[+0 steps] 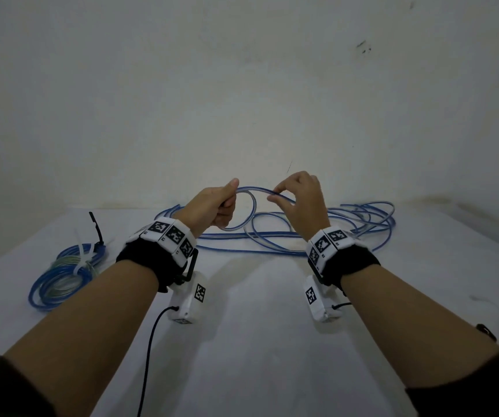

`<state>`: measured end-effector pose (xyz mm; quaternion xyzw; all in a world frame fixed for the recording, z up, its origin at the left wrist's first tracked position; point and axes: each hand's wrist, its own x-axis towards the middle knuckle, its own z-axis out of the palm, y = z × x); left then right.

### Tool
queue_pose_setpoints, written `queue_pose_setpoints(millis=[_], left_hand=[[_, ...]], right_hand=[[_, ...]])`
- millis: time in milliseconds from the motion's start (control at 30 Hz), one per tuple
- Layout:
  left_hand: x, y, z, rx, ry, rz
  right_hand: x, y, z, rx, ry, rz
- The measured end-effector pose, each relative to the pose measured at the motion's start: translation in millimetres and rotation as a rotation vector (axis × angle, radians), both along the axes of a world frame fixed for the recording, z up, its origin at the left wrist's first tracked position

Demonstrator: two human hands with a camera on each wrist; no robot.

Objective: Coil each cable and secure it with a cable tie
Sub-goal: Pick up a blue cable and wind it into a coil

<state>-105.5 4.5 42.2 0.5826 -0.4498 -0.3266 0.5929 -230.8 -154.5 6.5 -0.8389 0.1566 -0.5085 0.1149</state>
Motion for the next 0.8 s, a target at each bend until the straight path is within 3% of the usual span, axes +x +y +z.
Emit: queue_pose_setpoints(millis=[167,267,367,467,600,800], left_hand=[[-3,0,3,0.023,0.141,-0.101],[-7,0,8,-0.037,0.131,-0.114],[-5,2,14,-0.089,0.112,-0.09],[-2,3,16,-0.12,0.136,-0.042],[2,4,16,-0.176,0.302,-0.073],[3,3,18,-0.238,0.228,-0.1]], right_hand=[[4,5,2,0.019,0.036,-0.095],[9,4,3,0.235,0.082,-0.109],[8,3,1,0.433,-0.029,-0.119],[4,2,1,0.372,-0.108,-0.149],[4,-2,3,0.31,-0.126,-0.063],[4,-2,6,0.325,-0.01,0.034]])
